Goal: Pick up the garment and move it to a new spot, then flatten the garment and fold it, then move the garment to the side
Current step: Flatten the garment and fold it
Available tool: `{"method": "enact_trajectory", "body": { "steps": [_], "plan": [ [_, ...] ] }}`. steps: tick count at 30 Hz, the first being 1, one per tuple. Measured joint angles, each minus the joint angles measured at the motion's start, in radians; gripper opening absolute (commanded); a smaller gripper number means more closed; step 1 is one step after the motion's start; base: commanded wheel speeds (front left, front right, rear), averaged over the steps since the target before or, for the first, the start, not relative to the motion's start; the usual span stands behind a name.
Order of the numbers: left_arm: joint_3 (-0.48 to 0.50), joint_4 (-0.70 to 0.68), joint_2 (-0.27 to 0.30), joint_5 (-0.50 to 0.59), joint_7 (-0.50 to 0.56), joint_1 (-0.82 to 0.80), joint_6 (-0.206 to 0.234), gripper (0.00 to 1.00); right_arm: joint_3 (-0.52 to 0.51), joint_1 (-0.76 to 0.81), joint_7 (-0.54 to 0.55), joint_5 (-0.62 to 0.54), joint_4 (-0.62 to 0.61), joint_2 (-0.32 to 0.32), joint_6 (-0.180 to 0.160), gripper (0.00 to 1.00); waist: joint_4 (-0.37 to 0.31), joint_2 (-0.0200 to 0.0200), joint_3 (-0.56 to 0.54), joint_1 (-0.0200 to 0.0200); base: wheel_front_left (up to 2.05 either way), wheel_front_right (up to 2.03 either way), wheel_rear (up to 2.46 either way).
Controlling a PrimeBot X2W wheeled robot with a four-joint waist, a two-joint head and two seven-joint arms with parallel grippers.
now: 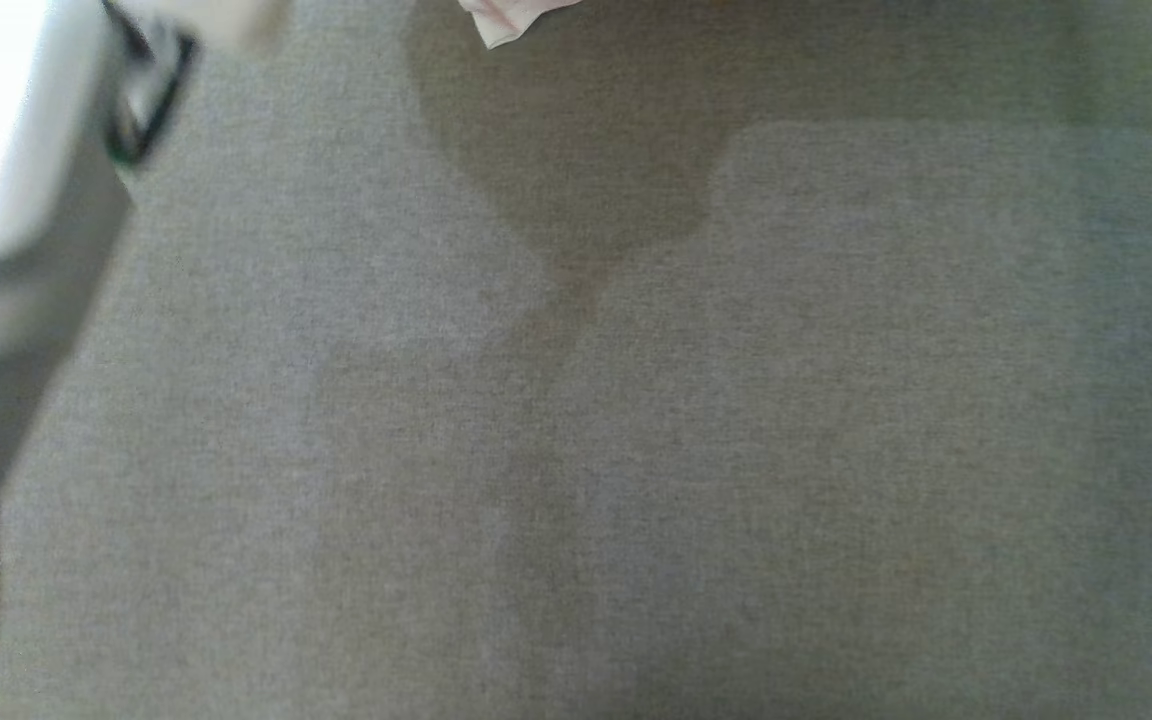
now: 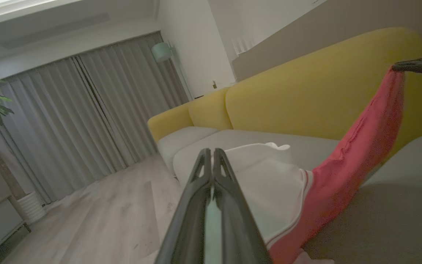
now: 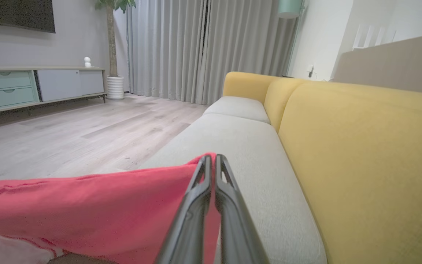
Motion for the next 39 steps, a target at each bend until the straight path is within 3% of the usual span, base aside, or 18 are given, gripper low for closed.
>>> {"method": "enact_trajectory", "body": {
  "steps": [9,11,21,28,39],
  "plan": [
    [0.021,-0.132,0.042,-0.034,0.0,0.407,-0.01,0.0,0.017,0.237,-0.018,0.084,-0.024,-0.01,0.0,0.0,-0.024,0.0001,-0.088,-0.0004,0.0,0.0,0.0],
    [0.02,-0.171,0.06,-0.051,0.0,0.557,0.017,0.0,0.016,0.362,-0.018,0.115,-0.05,-0.011,0.0,0.0,-0.033,0.0001,-0.135,-0.0005,0.0,0.0,0.0],
    [-0.012,-0.238,0.072,-0.142,0.001,0.935,0.054,0.0,-0.089,0.731,-0.018,0.066,-0.175,-0.017,0.0,0.0,-0.055,0.0001,-0.271,-0.0006,0.0,0.0,0.0],
    [-0.052,-0.302,0.076,-0.143,0.002,1.102,0.114,0.0,-0.204,0.993,-0.018,0.019,-0.264,0.028,0.0,0.0,-0.06,0.0001,-0.331,-0.0005,0.0,0.0,0.0],
    [-0.081,-0.374,0.117,-0.143,0.03,1.176,0.142,0.0,-0.365,1.168,0.013,-0.05,-0.405,0.074,0.0,0.0,-0.053,0.0001,-0.327,-0.0003,0.0,0.0,0.0]
  ]
}}
